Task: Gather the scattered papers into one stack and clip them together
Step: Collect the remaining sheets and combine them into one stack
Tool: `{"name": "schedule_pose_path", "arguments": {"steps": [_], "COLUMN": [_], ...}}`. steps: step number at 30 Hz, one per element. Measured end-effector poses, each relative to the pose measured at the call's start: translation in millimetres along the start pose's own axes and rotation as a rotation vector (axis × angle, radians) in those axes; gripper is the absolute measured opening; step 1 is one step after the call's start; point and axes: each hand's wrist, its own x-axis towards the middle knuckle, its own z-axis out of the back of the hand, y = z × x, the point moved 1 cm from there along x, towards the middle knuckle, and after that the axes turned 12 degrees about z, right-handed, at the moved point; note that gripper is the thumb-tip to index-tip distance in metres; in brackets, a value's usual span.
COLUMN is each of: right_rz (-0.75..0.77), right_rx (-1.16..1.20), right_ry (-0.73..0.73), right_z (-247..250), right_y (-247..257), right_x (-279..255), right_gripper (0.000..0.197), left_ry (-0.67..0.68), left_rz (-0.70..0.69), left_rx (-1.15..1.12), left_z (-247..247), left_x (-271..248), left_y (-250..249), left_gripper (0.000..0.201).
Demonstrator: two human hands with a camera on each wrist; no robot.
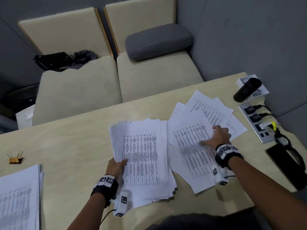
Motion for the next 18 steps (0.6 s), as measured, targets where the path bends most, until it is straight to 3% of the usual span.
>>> {"name": "schedule_pose_path", "arguments": {"steps": [2,4,6,10,14,16,18], "right_rz": [0.026,0.036,-0.027,-0.064,-0.016,0.058,0.181], "right_rx": [-0.092,-0.075,0.06,0.226,0.688,0.986,1.169], "right_ry": [0.078,0.057,0.035,0.008,-0.07,-0.1,-0.075], "right_z": [-5,-12,-13,0,28,48,61], "right_y": [-14,-20,-18,-2,35,56,74], "right_x": [-3,-5,-7,-5,-9,-22,-29], "right_gripper": [0.119,0.123,0.111,0.058,0.06,0.035,0.035], "left_ry": [-0.013,-0.013,-0.01,-0.001,0.017,0.022,0.022], "left_rz": [-0.004,0.011,0.026,0.026,0.018,0.025,0.034], "left_rx": [-0.016,-0.062,-0.084,-0.081,-0.114,-0.13,-0.15], "left_z": [-1,-2,-2,-2,-2,-2,-1], "left_x": [0,2,2,-3,-13,-16,-17], "left_y": [2,5,6,2,-2,-3,-3], "left_gripper": [0.021,0.022,0.022,0.022,0.016,0.015,0.014]}}
